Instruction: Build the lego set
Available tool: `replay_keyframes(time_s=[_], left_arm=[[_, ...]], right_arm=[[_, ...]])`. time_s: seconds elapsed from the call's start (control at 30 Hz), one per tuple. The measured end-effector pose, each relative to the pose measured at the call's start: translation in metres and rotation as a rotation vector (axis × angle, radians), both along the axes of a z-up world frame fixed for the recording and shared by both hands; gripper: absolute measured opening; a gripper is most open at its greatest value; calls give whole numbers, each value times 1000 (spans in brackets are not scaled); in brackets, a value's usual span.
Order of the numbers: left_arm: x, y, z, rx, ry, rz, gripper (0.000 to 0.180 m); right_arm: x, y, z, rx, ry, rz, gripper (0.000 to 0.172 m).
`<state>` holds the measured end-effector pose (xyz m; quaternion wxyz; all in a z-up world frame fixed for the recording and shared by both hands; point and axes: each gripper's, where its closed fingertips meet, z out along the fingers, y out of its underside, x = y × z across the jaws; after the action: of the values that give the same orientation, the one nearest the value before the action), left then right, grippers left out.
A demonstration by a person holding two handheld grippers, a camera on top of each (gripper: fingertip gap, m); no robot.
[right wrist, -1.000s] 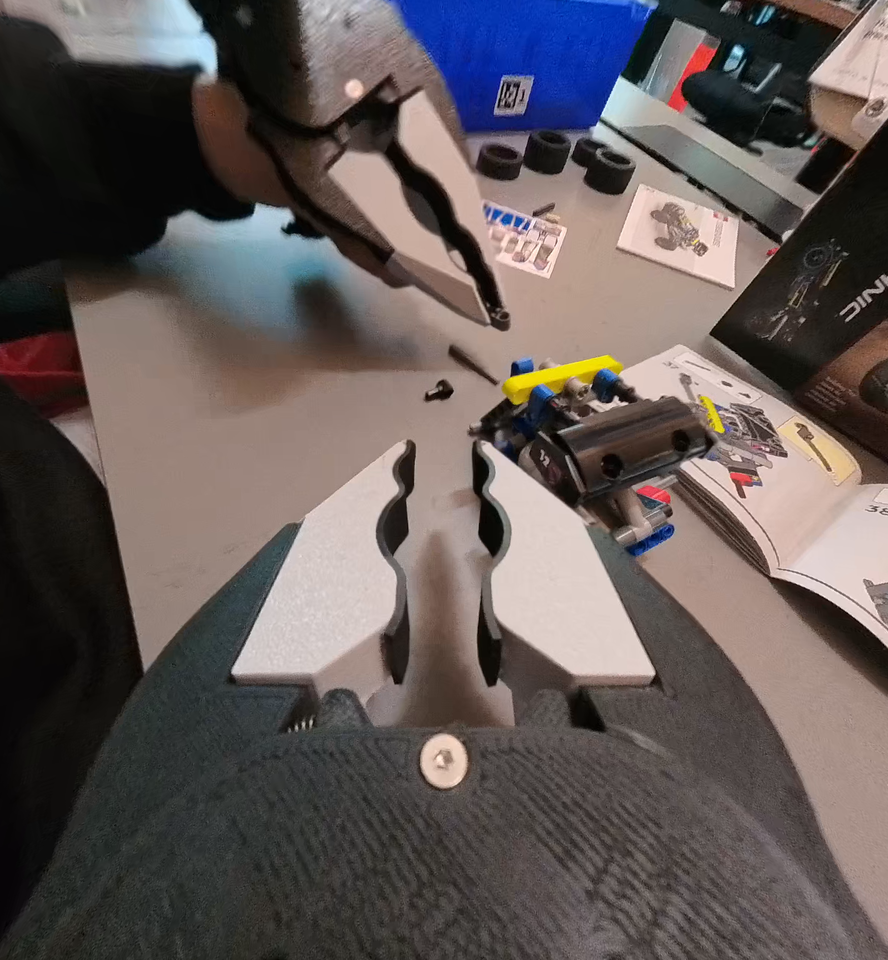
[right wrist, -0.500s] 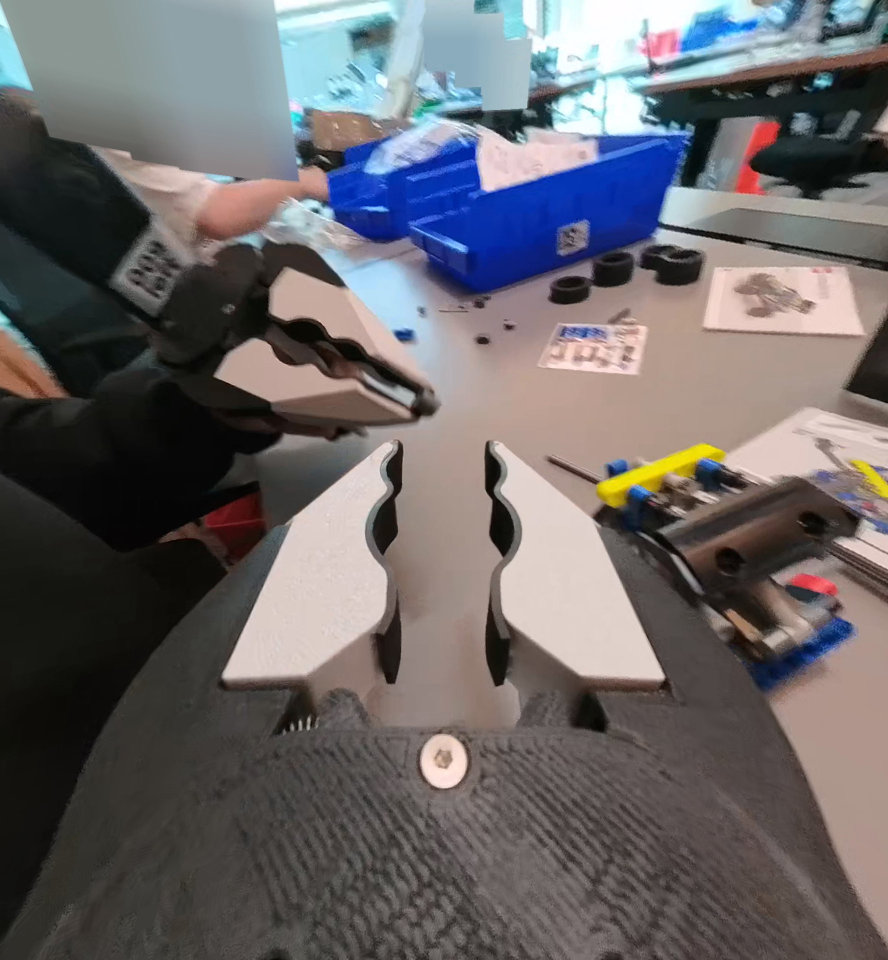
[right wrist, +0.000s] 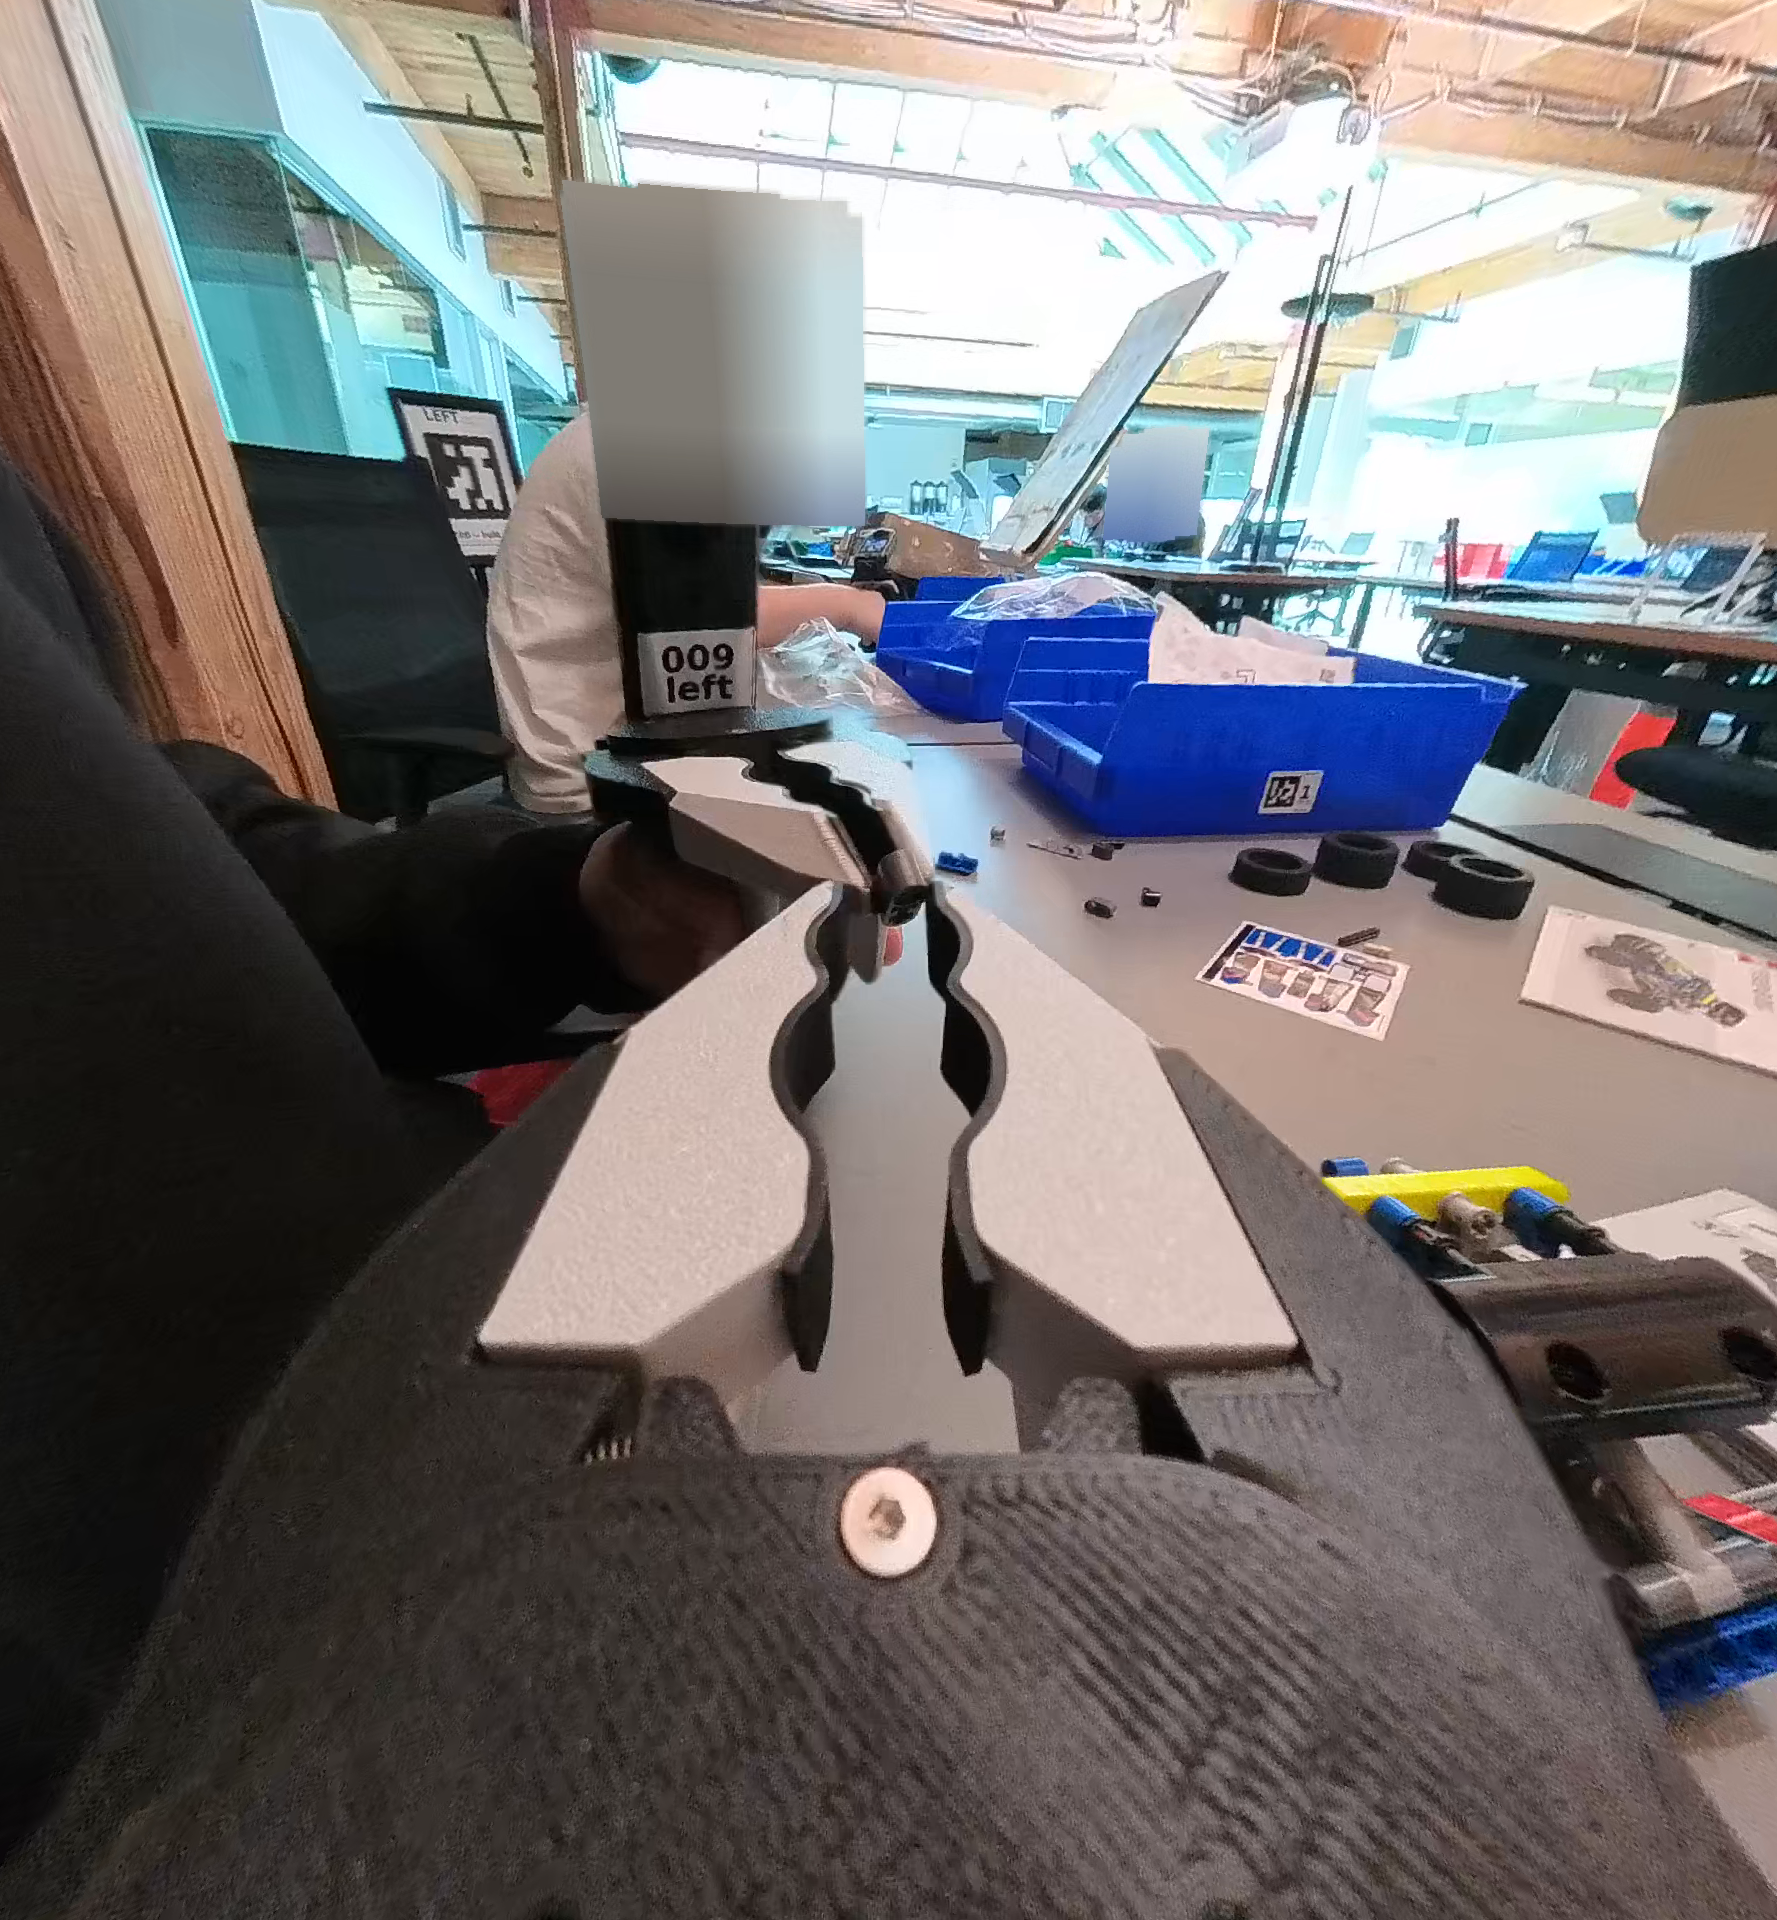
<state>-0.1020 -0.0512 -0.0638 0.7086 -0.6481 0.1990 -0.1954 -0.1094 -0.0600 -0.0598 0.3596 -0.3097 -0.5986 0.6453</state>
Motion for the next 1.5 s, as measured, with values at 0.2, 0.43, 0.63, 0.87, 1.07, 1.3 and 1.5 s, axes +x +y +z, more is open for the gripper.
replay_keyframes(time_s=[0.2,0.43,0.63,0.87,1.07,1.3,1.5], left_arm=[[-4,5,-11,-39,79,31,4],[-11,15,-23,-83,222,102,3],[-2,13,-28,-99,225,19,3],[-10,19,-43,-161,307,73,0],[-16,21,-47,-199,309,90,3],[-22,18,-66,-470,267,79,19],[-26,15,-96,-555,453,39,16]], right_arm=[[-1,9,-8,115,-3,-74,4],[-6,14,-19,204,-13,-139,10],[-4,10,-18,166,-19,-91,6],[-15,17,-33,371,-61,-200,5],[-20,29,-42,442,-124,-274,4],[-19,26,-87,703,-338,-237,5],[-20,21,-101,756,-423,-179,5]])
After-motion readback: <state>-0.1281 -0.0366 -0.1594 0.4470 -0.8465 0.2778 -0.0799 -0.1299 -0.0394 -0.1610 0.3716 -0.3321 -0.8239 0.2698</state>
